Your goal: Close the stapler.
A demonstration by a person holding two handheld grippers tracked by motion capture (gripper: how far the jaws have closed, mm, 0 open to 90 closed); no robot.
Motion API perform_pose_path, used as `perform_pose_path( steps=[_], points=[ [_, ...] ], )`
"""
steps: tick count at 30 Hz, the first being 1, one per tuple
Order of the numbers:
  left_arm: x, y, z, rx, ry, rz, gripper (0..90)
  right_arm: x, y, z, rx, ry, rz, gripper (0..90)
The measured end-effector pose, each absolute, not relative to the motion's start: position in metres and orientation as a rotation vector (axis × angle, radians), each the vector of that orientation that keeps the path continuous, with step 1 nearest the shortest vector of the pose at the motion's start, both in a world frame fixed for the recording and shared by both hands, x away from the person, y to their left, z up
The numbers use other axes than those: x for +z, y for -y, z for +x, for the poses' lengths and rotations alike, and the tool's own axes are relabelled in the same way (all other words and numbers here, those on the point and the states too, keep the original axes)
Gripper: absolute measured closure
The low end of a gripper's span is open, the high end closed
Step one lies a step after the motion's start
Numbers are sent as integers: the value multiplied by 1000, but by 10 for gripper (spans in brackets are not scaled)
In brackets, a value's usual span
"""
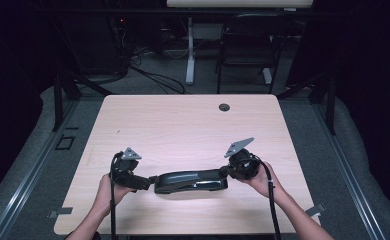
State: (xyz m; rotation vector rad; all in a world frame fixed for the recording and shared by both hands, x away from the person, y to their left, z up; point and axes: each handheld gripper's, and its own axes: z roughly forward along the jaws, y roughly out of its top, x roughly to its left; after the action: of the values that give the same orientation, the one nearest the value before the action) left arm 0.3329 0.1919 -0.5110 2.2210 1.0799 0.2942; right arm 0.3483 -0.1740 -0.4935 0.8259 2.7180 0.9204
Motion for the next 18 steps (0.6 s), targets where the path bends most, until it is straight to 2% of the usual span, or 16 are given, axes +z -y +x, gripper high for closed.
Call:
perform_pose_path(
  steps=[18],
  points=[
    [-512, -191, 333, 289, -1076, 2228, 89, -495, 172, 347, 891, -2721, 829, 900]
  ],
)
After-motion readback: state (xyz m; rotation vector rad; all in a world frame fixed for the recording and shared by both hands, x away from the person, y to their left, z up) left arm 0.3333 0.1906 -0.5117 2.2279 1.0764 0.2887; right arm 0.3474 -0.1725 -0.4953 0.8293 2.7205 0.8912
